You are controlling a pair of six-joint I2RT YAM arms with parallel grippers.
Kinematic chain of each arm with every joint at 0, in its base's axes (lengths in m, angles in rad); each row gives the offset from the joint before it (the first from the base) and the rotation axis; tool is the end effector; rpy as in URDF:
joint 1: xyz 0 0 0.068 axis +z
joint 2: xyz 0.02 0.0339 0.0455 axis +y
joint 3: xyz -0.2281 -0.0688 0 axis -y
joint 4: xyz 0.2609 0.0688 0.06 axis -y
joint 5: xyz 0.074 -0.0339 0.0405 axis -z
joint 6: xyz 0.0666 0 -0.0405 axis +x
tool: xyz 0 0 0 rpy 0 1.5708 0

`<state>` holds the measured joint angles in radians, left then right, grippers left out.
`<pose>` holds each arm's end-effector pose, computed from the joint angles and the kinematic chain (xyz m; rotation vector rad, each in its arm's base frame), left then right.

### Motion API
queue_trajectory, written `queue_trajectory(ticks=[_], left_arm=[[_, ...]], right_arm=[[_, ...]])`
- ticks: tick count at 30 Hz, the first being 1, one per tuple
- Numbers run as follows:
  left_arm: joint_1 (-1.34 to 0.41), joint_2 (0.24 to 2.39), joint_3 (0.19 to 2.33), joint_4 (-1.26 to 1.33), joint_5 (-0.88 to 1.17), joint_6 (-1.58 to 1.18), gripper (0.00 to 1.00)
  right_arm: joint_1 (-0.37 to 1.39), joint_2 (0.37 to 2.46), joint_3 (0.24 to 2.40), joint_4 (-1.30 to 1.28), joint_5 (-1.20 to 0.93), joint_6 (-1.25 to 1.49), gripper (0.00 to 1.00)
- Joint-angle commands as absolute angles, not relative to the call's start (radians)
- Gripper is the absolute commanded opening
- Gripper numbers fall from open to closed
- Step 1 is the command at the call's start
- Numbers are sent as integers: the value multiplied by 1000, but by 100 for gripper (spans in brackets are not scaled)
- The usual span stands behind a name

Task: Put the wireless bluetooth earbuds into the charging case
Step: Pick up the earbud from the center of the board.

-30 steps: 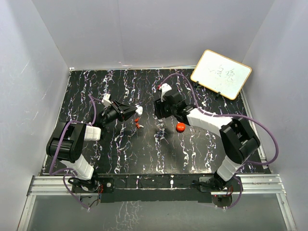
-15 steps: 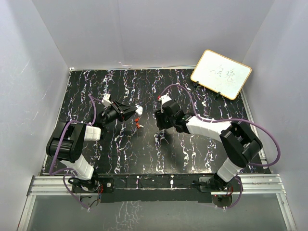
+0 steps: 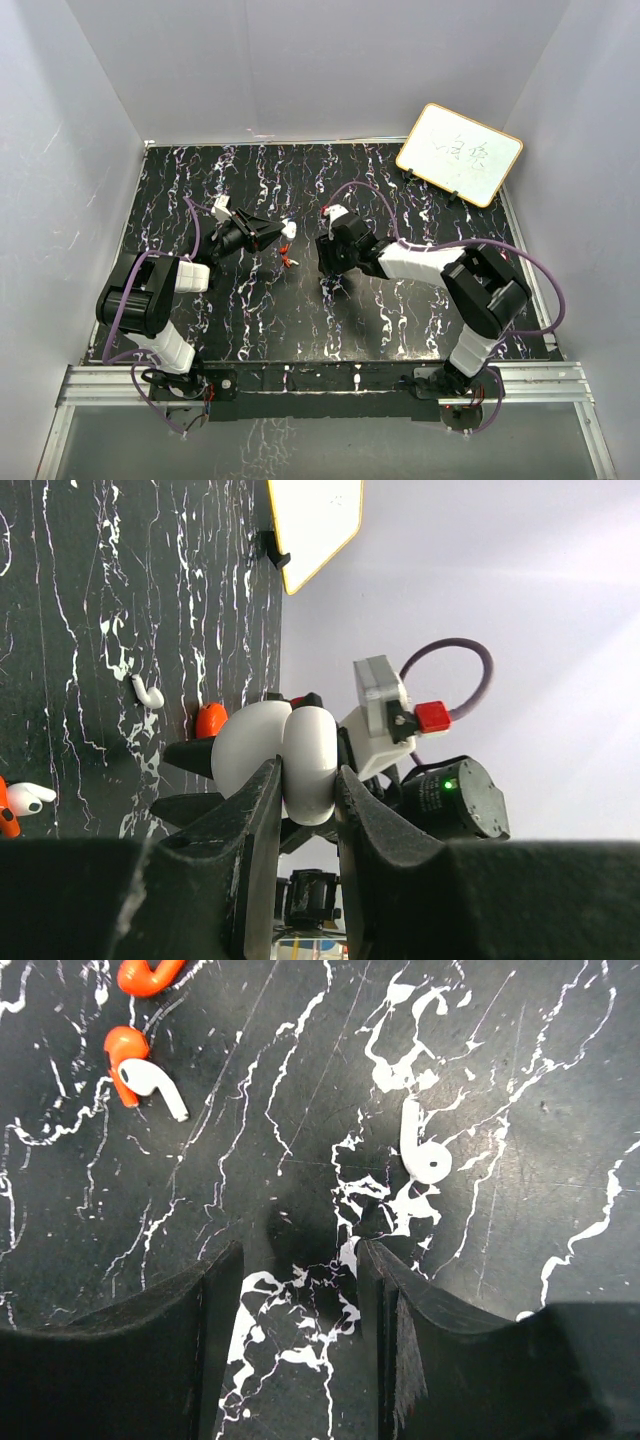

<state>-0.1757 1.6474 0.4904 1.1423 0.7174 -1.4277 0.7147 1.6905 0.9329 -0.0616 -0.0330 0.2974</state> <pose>0.3089 -0.0993 0.1244 -0.5130 1.8387 -1.7348 0.2810 0.2468 0.1016 -0.5236 2.3959 0.5044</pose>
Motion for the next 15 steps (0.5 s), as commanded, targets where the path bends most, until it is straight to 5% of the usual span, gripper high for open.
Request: queue_trajectory(ticks=[1,15], left_arm=[[-169,1625,521,1148,734,-1407,0],[-155,1619,518,1144,739,-1408,0]], right_arm=[[721,1719,935,9,-55,318,47],[718,1818,982,8,27,303,47]])
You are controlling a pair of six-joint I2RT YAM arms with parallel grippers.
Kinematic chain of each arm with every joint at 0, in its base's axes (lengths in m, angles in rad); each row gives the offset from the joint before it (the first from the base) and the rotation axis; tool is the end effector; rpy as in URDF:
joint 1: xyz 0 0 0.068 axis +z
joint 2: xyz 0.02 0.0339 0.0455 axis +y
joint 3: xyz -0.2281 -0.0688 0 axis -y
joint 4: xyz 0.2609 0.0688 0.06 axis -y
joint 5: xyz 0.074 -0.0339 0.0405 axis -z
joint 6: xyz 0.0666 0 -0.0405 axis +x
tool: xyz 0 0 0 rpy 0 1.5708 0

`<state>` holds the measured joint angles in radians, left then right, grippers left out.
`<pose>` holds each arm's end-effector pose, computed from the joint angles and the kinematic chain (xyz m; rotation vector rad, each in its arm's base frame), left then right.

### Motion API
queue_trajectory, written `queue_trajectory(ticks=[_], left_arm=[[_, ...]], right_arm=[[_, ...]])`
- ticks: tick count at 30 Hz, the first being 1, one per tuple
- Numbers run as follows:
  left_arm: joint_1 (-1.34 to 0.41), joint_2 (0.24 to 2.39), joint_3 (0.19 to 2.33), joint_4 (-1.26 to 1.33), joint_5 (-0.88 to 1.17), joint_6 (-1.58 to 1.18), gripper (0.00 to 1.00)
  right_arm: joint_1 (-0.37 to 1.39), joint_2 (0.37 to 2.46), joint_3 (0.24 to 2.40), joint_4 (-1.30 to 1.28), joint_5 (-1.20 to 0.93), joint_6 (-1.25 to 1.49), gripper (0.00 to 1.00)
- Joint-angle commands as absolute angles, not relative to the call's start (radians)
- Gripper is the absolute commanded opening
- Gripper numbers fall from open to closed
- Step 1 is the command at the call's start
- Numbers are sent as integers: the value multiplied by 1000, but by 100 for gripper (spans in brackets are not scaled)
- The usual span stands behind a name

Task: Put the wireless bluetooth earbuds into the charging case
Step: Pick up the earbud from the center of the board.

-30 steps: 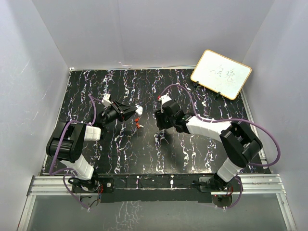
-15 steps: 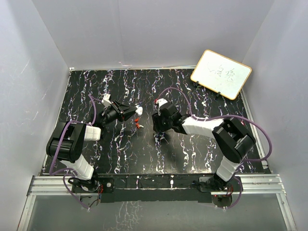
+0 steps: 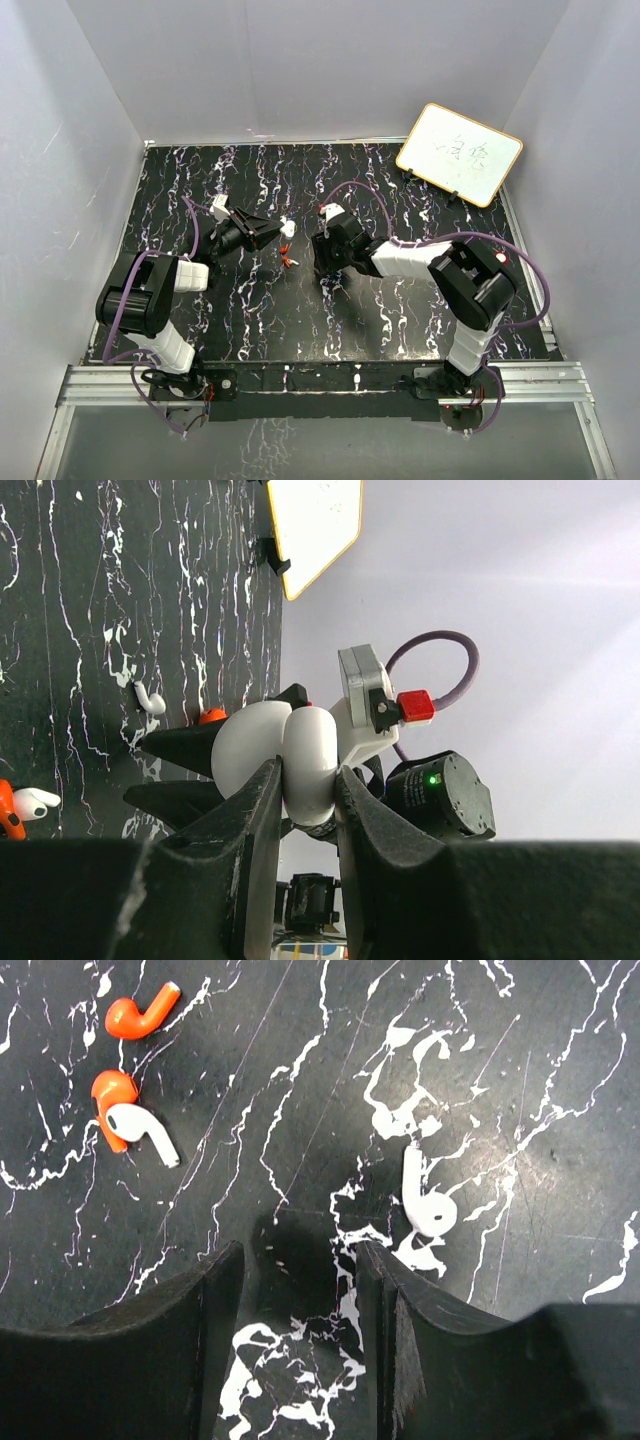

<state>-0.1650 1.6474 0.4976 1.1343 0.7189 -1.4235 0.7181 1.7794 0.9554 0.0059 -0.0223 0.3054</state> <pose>0.3114 -0.0963 0.1254 -0.5172 1.8340 -1.7259 0.2886 0.2542 0.0833 -0.5125 2.3957 0.4979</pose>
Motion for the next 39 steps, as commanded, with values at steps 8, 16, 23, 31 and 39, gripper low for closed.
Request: queue_trajectory(ticks=[8,16,23,31,39], left_arm=[[-150,1614,507,1144,739,-1405,0],[-146,1609,502,1143,743,-1404,0],[-130,1634,538,1164,832,-1403,0],[-107,1766,620,1385,1004,-1510,0],[-99,1920,688,1698,1069,-1711,0]], right_arm=[[694,1825,1003,0,88,307,47],[671,1856,1037,16,97,299,47],[650,1842,1053,23,109,299,48],[626,1755,1038,23,124,288,48],[626,1752,1076,-21,119,334,46]])
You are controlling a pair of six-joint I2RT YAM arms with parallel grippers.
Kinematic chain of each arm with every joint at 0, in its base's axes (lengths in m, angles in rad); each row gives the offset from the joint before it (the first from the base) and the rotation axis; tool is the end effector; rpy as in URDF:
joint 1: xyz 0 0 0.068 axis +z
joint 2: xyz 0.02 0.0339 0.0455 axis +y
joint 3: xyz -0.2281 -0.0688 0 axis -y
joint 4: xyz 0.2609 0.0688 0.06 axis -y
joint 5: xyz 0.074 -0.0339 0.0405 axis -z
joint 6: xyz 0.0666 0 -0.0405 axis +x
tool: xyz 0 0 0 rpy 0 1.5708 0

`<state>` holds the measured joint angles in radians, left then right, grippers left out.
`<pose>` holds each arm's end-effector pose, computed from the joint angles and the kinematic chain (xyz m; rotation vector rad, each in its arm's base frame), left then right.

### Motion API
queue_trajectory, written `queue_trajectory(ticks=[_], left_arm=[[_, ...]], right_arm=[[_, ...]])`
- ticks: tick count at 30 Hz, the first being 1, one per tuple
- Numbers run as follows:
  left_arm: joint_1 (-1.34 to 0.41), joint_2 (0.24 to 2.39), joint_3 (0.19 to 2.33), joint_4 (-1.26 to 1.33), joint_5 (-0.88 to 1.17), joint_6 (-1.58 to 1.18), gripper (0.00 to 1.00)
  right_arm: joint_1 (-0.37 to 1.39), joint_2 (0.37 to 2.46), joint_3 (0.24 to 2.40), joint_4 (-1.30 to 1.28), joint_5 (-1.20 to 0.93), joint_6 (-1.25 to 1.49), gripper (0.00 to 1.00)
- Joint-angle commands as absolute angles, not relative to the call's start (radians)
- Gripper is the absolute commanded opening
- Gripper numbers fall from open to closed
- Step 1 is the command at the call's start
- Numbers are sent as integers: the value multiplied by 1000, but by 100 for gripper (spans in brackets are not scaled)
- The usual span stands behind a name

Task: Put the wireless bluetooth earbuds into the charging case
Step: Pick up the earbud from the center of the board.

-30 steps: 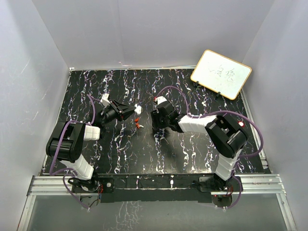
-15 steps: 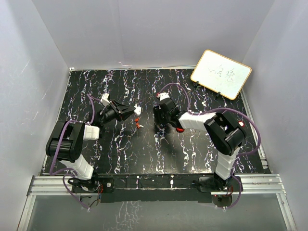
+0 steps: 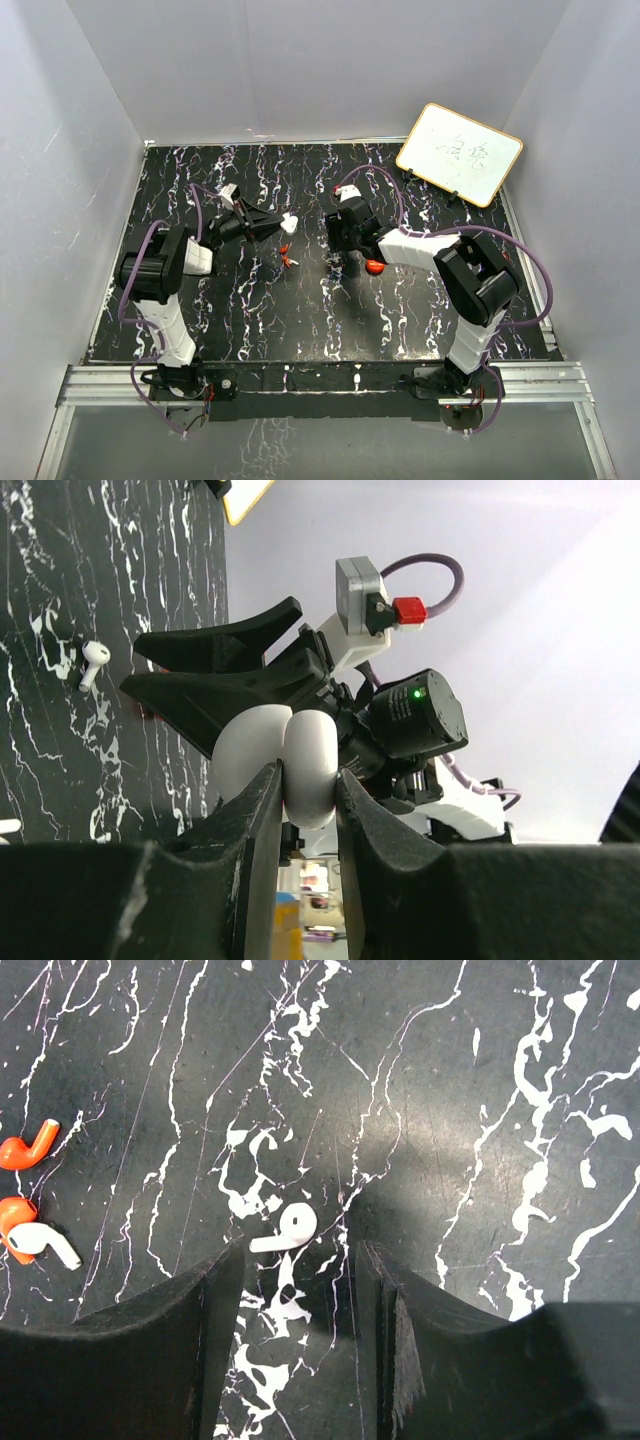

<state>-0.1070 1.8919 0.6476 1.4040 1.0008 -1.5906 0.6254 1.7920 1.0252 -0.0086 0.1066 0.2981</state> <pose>0.3331 -0.0922 0.1196 -0.3204 1.8544 -1.9676 0.3282 0.2282 0.1001 -0.3329 2.3412 0.3295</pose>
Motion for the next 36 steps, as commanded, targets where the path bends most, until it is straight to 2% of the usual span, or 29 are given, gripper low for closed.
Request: queue_trajectory(ticks=[1,23,36], left_arm=[[-100,1929,692,1713,1072,-1723,0],[-94,1928,692,1695,1068,-1706,0],[-91,1931,692,1704,1065,-1714,0]], right_arm=[[626,1752,1077,-24,113,342,45],[655,1809,1135,-118,171,400,44],[656,1870,1181,-141,207,405,40]])
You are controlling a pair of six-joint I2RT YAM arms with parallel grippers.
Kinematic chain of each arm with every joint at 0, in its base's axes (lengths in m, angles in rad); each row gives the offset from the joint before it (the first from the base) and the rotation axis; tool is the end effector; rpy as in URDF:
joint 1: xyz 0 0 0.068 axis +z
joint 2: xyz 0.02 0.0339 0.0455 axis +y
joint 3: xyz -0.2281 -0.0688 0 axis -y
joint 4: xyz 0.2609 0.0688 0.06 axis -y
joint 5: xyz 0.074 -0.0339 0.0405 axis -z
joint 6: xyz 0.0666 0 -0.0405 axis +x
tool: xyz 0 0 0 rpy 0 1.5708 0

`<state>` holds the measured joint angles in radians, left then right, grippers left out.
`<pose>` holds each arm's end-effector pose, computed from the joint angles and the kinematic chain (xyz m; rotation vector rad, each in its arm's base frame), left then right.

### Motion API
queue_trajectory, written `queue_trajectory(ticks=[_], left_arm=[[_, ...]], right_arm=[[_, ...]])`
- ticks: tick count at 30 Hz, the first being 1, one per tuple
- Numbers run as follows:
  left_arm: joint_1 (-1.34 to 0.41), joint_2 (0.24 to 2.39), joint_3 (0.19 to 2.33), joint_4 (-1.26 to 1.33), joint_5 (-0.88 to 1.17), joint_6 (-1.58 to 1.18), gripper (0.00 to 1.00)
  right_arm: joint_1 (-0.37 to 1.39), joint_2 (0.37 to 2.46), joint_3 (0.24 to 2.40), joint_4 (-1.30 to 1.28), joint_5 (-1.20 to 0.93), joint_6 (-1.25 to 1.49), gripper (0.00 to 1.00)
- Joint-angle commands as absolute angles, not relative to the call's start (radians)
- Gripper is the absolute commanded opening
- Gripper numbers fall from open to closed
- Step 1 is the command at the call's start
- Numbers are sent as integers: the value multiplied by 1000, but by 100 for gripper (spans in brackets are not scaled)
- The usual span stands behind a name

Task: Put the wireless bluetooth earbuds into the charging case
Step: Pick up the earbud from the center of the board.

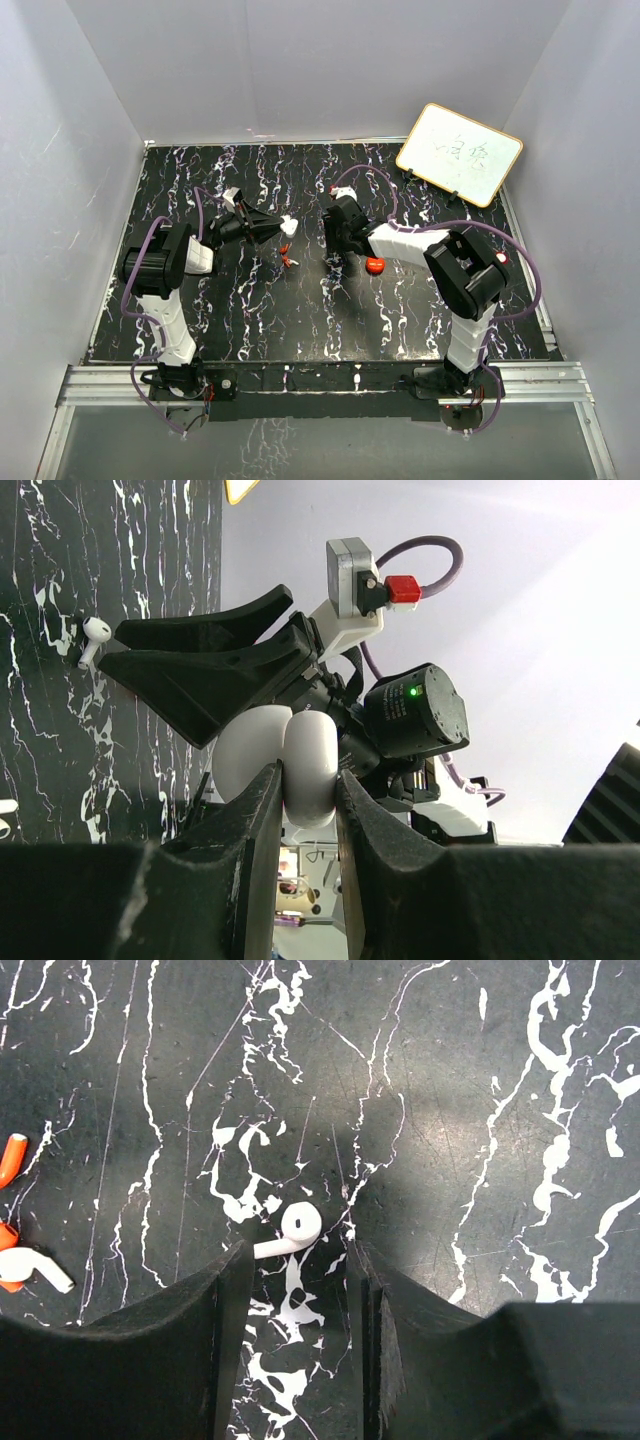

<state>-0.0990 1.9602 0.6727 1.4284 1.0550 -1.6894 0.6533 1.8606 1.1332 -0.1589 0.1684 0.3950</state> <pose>0.3355 -0.0915 0.1058 -0.3971 1.9178 -2.0538 0.3310 0.2393 0.0952 -0.2431 2.4451 0.2585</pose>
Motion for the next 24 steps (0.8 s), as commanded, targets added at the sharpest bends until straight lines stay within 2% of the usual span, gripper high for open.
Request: queue_trajectory(ticks=[1,24], left_arm=[[-91,1932,690,1706,1065,-1715,0],[-87,1926,676,1721,1064,-1721,0]], right_arm=[[656,1872,1182,-141,207,406,39],[593,1877,1143,-70,58,468,37]])
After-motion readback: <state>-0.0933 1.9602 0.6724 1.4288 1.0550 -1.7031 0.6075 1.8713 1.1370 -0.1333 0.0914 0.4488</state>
